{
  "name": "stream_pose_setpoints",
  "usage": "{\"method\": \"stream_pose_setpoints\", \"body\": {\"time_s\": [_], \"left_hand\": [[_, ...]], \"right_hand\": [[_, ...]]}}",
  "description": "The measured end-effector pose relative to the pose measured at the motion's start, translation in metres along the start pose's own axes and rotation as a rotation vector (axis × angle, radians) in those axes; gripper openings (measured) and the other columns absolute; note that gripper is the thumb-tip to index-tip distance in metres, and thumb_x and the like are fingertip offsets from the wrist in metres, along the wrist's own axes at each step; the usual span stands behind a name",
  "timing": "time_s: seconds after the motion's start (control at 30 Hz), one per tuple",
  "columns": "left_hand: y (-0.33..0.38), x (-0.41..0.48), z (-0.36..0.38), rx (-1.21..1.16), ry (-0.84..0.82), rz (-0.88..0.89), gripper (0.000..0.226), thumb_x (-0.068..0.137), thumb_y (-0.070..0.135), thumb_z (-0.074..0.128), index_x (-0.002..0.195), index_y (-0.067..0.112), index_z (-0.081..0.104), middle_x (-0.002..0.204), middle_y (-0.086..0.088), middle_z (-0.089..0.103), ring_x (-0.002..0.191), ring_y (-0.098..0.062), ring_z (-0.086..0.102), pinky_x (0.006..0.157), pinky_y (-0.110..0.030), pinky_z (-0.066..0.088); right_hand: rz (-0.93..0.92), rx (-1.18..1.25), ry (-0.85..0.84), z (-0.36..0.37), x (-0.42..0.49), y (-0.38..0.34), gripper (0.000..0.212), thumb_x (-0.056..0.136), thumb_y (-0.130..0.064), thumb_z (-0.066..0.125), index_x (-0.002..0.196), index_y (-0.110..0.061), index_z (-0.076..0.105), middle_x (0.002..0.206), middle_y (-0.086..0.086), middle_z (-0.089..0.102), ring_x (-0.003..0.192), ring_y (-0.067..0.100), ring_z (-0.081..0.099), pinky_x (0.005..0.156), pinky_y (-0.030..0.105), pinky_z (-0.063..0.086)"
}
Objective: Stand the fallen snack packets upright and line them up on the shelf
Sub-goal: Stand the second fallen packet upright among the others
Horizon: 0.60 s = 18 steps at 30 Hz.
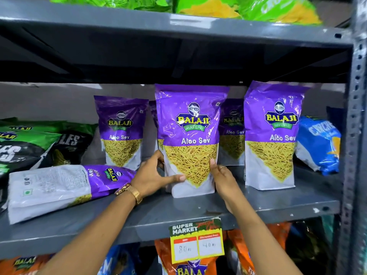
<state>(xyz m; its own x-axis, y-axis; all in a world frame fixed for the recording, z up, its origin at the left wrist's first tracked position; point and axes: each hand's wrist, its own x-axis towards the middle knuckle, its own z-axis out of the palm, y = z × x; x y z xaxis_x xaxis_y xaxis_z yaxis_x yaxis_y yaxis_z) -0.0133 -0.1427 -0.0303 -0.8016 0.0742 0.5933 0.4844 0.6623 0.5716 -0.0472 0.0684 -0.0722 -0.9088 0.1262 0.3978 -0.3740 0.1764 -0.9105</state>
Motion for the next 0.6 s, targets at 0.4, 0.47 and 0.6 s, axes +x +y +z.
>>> {"method": "stream_pose_setpoints", "body": {"time_s": [0.4,0.47,0.6], "left_hand": [[-0.002,0.001,0.000,-0.079,0.024,-0.049,0.082,0.035,0.071,0.082,0.091,0.018,0.054,0.094,-0.009,0.071,0.072,-0.032,0.069,0.068,-0.052,0.059],[-0.004,0.000,0.001,-0.039,0.039,-0.028,0.080,0.037,0.074,0.078,0.087,0.018,0.052,0.091,-0.009,0.070,0.060,-0.023,0.063,0.063,-0.048,0.060],[-0.003,-0.003,0.001,-0.053,0.091,0.030,0.073,0.061,0.085,0.049,0.077,0.013,0.050,0.066,-0.007,0.062,0.051,-0.017,0.063,0.053,-0.030,0.056]], "right_hand": [[-0.016,0.044,-0.051,-0.006,-0.008,-0.013,0.050,0.095,-0.055,0.037,0.105,-0.011,0.061,0.106,0.006,0.065,0.100,0.023,0.059,0.083,0.032,0.041],[-0.019,0.038,-0.048,-0.006,-0.010,-0.012,0.045,0.097,-0.051,0.036,0.099,-0.011,0.058,0.101,0.006,0.062,0.094,0.022,0.055,0.081,0.031,0.038],[-0.039,0.017,0.024,-0.003,-0.009,-0.009,0.048,0.096,-0.051,0.032,0.105,-0.011,0.057,0.105,0.012,0.055,0.097,0.023,0.052,0.084,0.032,0.036]]}}
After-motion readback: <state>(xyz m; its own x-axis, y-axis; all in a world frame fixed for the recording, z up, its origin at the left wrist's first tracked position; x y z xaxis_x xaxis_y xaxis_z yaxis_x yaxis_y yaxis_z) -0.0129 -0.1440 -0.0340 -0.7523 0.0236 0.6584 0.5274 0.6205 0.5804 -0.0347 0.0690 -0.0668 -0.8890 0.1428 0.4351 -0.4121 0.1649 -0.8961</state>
